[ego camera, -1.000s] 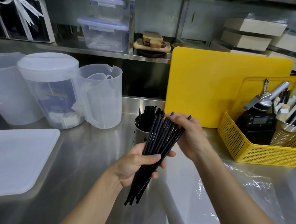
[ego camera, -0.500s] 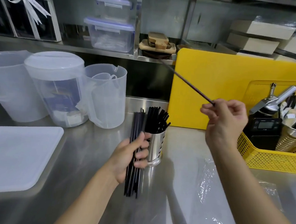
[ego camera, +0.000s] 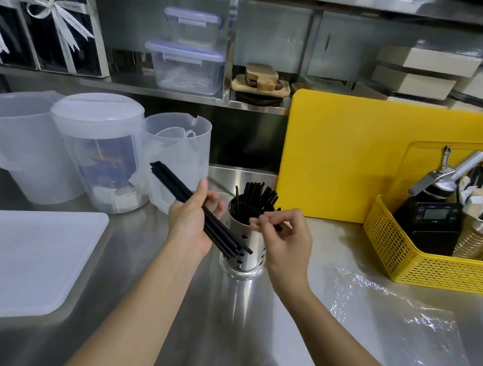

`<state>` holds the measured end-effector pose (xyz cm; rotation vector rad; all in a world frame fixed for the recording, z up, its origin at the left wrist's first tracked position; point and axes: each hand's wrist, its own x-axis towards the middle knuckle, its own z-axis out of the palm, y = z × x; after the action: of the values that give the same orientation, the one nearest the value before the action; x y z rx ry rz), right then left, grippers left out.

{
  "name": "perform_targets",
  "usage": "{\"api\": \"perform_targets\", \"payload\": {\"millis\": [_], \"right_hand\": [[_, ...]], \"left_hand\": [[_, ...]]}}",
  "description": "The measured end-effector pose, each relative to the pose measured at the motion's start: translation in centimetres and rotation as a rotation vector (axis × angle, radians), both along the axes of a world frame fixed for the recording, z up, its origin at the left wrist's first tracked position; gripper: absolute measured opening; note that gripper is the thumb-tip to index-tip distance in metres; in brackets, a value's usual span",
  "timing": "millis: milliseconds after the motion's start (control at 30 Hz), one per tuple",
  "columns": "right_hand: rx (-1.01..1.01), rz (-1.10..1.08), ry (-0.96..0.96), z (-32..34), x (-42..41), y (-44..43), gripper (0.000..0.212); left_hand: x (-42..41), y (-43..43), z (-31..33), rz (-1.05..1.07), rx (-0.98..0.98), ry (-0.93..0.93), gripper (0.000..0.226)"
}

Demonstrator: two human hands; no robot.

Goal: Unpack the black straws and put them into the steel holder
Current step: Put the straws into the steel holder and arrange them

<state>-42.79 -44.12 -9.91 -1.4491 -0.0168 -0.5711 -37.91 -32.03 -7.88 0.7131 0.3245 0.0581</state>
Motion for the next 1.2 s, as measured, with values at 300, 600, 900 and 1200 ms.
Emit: {"api": "perform_targets", "payload": {"millis": [300, 600, 900, 1200], "right_hand": [[0.090, 0.119, 0.175, -0.8, -0.3, 1.0, 0.019], [0.800, 0.199, 0.535, -0.4, 0.4, 3.6, 0.031], [0.318, 0.185, 0.329, -0.5, 1.7, 0.6, 0.035], [0.145, 0.353, 0.176, 3.2, 2.8, -1.7, 0.022]], "left_hand": [[-0.1, -0.9, -0.7, 0.012, -0.025, -0.057, 0.016], [-1.0, -3.4, -0.7, 0.143, 0.244, -0.228, 0.019], [-1.4, -1.9, -2.4, -0.273, 0.588, -0.394, 0.021], [-2.1, -4.3, -4.5, -0.748, 0.894, -0.508, 0.017]]}}
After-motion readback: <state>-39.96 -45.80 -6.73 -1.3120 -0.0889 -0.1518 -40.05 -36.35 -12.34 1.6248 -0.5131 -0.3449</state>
